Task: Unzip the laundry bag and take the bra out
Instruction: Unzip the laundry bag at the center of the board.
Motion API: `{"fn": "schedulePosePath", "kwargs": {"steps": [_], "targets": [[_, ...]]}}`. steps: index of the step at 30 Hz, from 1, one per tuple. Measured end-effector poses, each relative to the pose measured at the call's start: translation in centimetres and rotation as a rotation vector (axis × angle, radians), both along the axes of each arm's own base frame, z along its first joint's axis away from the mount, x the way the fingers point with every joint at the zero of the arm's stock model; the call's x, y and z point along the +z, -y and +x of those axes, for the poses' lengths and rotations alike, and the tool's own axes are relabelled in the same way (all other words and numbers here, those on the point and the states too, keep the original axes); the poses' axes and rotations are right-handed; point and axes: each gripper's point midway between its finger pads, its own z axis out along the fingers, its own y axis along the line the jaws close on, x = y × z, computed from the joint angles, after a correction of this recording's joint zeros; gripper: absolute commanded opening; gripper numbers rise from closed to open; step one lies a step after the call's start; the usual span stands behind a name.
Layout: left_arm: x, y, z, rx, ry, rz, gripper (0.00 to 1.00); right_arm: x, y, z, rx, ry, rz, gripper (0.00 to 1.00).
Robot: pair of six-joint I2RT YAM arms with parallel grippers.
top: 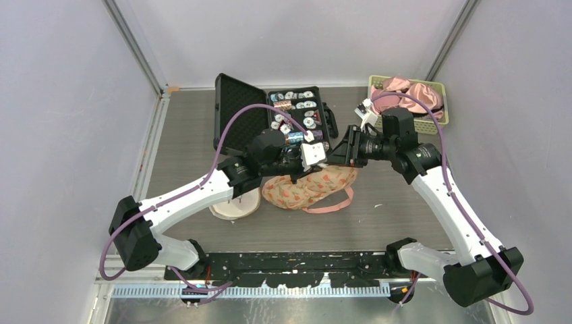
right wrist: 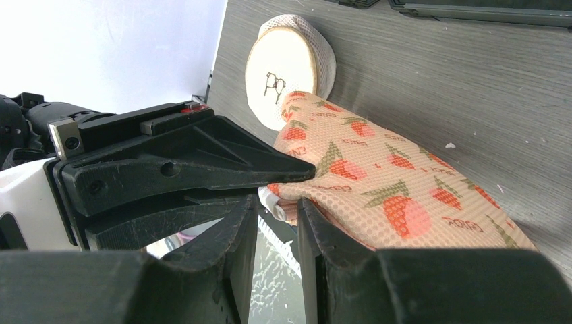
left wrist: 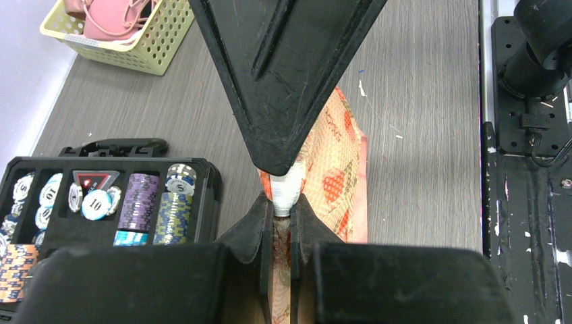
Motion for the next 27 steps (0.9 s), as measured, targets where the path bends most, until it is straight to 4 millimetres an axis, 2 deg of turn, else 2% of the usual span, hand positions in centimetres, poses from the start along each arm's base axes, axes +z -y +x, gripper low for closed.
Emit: {"fn": "schedulePosePath", "kwargs": {"steps": [14,23,27], "targets": [[0.03,0.0,0.02,0.0,0.001,0.0,0.0,0.2,-0.35,-0.13,0.028,0.002,0.022,0.44],[0.0,0.02,0.02,0.0,0.001,0.0,0.0,0.21,-0.38,-0.16,0.03,0.002,0.023,0.42],[0.0,0.02,0.02,0.0,0.0,0.0,0.0,0.15,-0.49,-0.19,0.039,-0.002,0.026,0.38]]}}
